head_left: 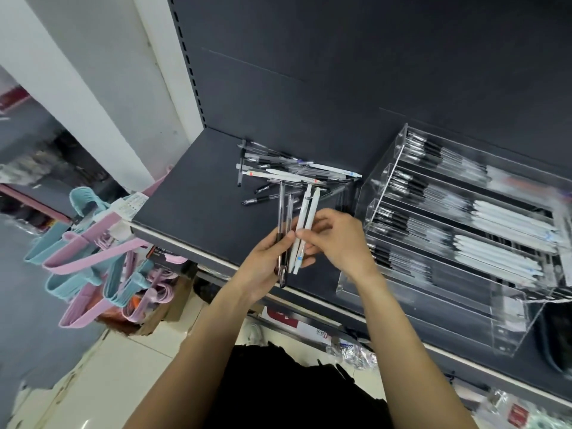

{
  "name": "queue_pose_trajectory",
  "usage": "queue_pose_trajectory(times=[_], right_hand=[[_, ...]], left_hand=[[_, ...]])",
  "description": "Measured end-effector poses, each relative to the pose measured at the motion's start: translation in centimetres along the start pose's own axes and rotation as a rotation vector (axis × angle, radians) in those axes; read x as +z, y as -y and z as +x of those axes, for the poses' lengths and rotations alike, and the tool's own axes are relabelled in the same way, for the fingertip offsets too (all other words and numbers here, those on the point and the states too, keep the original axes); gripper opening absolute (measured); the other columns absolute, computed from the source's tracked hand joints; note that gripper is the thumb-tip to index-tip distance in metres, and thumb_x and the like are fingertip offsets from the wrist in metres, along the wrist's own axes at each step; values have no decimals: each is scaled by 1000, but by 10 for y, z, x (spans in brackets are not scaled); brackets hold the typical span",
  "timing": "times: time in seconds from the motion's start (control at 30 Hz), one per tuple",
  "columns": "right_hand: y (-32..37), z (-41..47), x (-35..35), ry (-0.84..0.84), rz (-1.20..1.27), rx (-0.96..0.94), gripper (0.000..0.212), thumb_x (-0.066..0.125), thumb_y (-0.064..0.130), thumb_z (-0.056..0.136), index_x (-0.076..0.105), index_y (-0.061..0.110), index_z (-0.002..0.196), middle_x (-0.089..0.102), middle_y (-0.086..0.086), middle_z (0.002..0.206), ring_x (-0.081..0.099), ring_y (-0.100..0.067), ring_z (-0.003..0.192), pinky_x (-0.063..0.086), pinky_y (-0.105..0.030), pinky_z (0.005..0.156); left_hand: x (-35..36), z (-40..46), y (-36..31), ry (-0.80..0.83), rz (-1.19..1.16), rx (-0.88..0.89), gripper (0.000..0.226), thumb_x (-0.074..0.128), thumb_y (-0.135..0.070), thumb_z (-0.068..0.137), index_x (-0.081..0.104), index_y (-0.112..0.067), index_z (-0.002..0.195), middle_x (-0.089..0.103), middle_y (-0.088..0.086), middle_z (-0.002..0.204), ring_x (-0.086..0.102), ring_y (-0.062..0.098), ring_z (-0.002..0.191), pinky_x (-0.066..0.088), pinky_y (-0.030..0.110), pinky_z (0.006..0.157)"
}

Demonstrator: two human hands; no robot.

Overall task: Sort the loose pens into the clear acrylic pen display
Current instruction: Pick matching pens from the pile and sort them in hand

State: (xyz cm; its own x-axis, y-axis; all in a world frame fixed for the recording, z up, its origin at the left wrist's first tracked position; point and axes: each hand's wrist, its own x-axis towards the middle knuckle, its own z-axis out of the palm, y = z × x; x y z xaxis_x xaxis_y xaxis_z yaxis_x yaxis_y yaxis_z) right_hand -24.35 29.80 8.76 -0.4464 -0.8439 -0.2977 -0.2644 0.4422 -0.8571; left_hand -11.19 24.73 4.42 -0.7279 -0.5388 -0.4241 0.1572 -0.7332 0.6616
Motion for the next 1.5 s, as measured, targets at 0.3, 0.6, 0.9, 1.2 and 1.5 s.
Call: queue_pose_trajectory(times=[0.3,0.6,0.9,1.2,1.5], right_hand=[[5,11,-12,28,-96,-102,21,68,31,85,65,16,100,66,3,80,59,-2,55,47,-14,55],[29,40,-34,217,-39,-213,10,72,19,81,65,24,81,57,9,81,49,10,64,38,-9,65],[9,-10,-22,-223,468,-138,15,60,-4,85,53,9,82,66,-12,75,67,-17,64,56,-26,63],[-33,-36,34,-267,123,-198,10,72,16,81,63,16,82,68,12,75,63,1,72,47,-12,67],[-17,-24,14,-209,-100,-422,14,67,28,84,67,27,99,58,12,102,53,-5,95,41,-17,78]], left_hand=[[3,-22,15,-62,159,100,31,46,-10,98,52,-14,129,71,3,101,66,12,82,53,23,72],[1,-36,21,-90,171,86,30,43,-7,99,52,-9,128,64,-1,92,55,8,70,47,20,62],[9,-24,24,-233,-380,228,32,42,-2,98,59,-9,124,66,2,92,65,13,80,54,22,68],[27,-11,22,-265,-424,301,31,34,-6,101,46,-5,131,66,9,122,62,21,114,53,35,91],[11,-18,22,-372,-5,279,18,42,-10,100,54,-15,112,62,0,84,59,11,72,52,23,66]])
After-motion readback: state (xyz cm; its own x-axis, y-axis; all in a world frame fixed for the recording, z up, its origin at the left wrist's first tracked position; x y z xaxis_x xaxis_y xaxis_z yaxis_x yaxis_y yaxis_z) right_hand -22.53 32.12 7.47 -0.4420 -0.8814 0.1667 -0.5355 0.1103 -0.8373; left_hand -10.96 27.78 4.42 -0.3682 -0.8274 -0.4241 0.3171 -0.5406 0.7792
